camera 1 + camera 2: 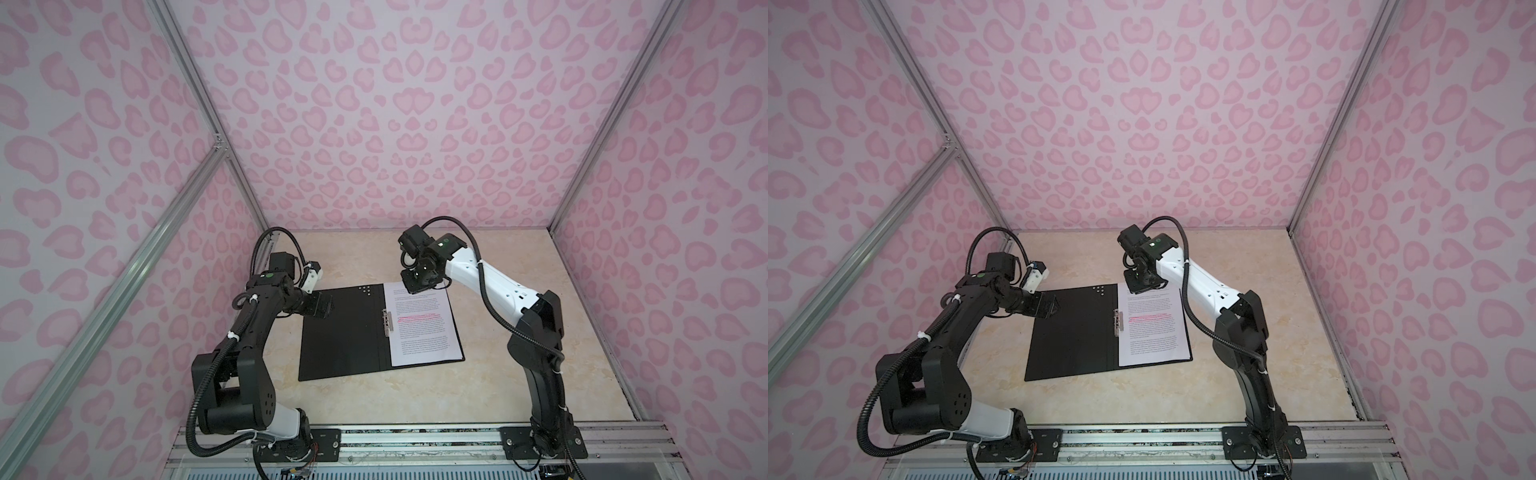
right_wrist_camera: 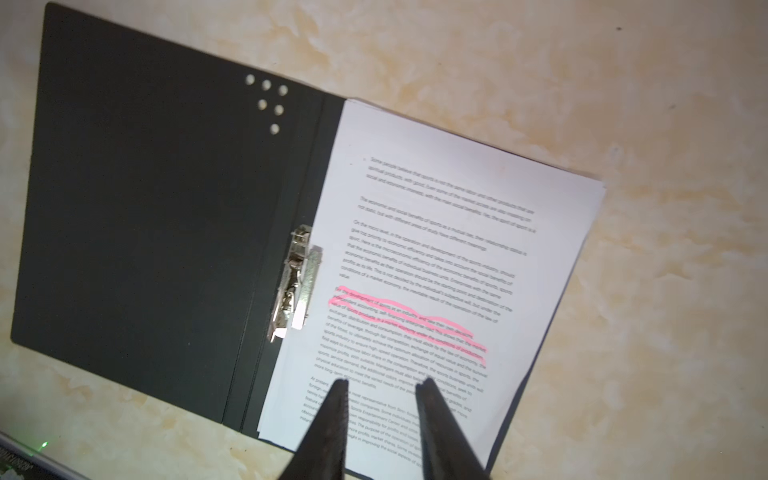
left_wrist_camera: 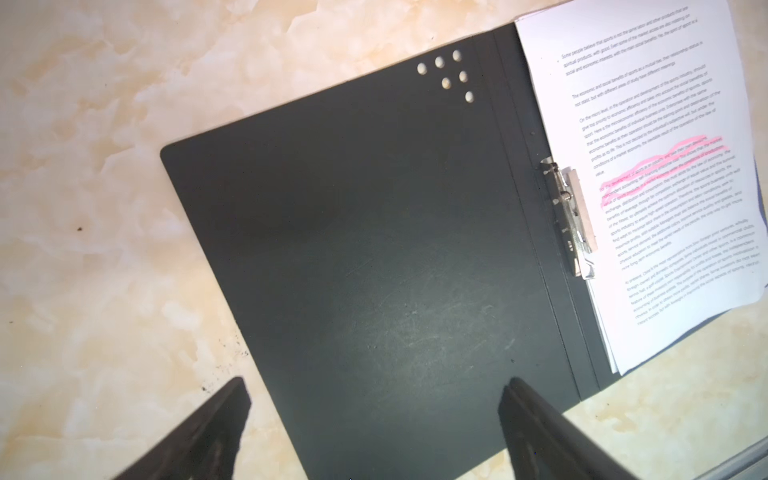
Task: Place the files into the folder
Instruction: 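Lift the right gripper off the clip while the left gripper rises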
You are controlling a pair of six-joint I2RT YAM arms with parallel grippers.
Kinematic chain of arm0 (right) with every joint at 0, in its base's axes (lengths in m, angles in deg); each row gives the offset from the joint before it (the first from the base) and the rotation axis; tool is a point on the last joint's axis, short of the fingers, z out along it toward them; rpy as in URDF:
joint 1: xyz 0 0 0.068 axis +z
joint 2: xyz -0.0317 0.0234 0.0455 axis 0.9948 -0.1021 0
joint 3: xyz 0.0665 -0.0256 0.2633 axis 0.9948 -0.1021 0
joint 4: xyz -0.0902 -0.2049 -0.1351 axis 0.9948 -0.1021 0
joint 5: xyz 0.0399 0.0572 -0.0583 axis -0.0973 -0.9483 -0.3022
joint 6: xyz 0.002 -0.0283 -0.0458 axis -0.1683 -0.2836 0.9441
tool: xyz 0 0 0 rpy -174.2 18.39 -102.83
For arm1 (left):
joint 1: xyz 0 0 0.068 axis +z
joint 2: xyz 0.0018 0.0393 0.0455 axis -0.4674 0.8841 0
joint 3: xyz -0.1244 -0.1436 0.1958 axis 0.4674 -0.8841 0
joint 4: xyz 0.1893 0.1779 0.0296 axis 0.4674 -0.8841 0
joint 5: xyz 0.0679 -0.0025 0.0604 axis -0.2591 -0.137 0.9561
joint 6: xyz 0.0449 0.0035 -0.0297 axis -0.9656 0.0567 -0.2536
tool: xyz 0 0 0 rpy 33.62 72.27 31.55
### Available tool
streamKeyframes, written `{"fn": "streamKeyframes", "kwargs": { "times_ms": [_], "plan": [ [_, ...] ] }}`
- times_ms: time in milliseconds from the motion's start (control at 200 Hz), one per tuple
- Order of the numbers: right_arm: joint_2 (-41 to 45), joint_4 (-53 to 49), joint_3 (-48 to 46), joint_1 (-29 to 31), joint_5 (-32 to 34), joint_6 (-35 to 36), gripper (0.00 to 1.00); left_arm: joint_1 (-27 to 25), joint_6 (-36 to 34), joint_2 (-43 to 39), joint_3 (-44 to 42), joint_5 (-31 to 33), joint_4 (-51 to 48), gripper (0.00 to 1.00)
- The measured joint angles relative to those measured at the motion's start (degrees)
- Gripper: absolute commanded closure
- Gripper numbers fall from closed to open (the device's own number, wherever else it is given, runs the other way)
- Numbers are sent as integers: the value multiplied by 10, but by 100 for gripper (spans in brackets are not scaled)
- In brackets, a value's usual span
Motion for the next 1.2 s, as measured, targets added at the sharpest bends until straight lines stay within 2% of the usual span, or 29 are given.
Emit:
{"fn": "streamKeyframes", "kwargs": {
  "times_ms": [260, 495, 800, 1200],
  "plan": [
    [131, 163, -263, -87, -53, -30, 66, 46, 28, 58, 7, -13, -12, 2],
    [177, 268, -403, -149, -103, -52, 64, 62, 37, 83, 7, -12, -15, 2],
    [190, 334, -475, -177, -139, -65, 63, 76, 41, 141, 27, 4, -11, 2],
    [190, 361, -526, -198, -188, -66, 61, 78, 44, 229, 87, -2, -31, 2]
  ]
}}
